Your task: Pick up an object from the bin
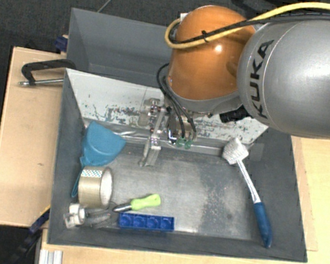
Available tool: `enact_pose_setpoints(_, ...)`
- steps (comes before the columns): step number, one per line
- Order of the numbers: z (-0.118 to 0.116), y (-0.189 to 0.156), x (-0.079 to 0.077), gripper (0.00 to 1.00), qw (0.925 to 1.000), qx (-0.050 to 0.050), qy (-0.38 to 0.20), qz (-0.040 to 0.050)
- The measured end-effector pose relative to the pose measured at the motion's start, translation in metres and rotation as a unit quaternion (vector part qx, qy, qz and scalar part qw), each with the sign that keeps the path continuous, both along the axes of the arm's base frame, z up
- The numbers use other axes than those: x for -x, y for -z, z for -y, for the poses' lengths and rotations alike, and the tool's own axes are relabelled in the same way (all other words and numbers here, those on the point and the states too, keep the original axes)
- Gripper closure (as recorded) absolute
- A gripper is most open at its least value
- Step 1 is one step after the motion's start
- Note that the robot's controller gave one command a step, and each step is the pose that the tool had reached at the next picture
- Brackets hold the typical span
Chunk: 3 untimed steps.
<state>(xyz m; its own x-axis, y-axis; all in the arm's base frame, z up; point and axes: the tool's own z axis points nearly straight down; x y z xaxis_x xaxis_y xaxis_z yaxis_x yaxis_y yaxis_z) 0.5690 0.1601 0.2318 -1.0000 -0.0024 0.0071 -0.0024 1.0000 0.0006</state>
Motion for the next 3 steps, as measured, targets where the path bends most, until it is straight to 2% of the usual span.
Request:
enact_pose_setpoints(1, 0.001, -0.005, -0.002, 0.0, 1.0, -0.001, 0.001, 0.0044)
enact_pose_setpoints(2, 0.014, 0.044, 0.021, 0.0, 0.9987, -0.001, -0.05, 0.0047)
enact_pose_setpoints(3, 0.056, 0.069, 0.067, 0.0, 0.9824, -0.002, -0.187, 0.0054)
